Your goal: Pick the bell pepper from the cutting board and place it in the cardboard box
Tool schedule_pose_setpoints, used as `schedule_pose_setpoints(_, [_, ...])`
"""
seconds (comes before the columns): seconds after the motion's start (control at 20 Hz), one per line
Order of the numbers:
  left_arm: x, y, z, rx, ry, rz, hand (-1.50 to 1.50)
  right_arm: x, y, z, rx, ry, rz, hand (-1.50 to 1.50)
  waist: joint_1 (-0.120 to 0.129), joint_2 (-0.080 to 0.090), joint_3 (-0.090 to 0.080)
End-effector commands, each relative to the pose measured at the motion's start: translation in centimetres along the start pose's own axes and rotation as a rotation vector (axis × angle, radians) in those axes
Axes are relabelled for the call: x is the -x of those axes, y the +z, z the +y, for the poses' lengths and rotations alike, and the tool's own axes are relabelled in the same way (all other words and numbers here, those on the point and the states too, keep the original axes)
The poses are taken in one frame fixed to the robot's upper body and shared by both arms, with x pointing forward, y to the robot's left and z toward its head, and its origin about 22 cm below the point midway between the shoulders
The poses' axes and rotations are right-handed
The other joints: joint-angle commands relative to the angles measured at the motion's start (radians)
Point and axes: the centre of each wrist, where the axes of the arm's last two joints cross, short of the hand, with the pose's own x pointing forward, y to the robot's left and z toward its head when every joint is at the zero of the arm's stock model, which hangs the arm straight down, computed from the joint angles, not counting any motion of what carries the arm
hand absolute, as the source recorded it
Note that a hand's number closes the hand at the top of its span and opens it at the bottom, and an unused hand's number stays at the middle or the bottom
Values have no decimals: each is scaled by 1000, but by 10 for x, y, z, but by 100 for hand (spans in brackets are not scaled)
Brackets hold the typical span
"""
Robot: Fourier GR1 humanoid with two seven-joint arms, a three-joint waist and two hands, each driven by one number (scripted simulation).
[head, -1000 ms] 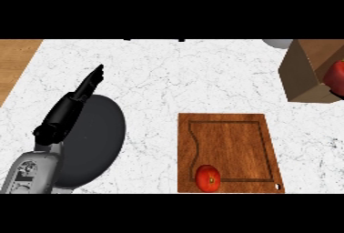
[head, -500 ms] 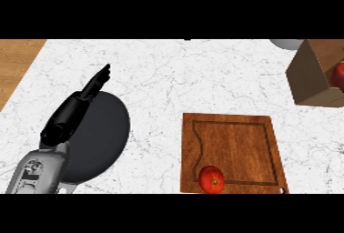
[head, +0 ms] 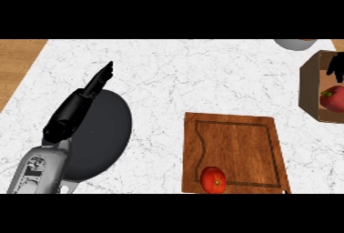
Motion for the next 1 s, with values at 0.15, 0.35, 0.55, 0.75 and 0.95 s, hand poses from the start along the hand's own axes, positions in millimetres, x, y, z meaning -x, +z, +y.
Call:
schedule_pose_setpoints(0.15, [-1, 1, 8, -18, 3, 5, 0, 6, -2, 2, 35, -154, -260, -150, -9, -1, 3])
schedule_pose_setpoints(0.35, [-2, 2, 13, -8, -6, 13, 0, 4, -19, 18, 286, -527, -357, -150, -13, -5, 8])
schedule_pose_setpoints(0.55, [-1, 2, 5, -7, 2, 7, 0, 5, -27, 33, 371, -847, -348, -150, -20, -9, 5])
schedule_pose_setpoints(0.75, [2, 5, 10, -17, -6, 3, 0, 15, -9, 24, 415, -1010, -274, -150, -11, 3, 4])
schedule_pose_setpoints(0.95, [-3, 1, 9, -4, -4, -3, 0, 22, 11, 1, 493, -1076, -244, -150, 2, 12, 7])
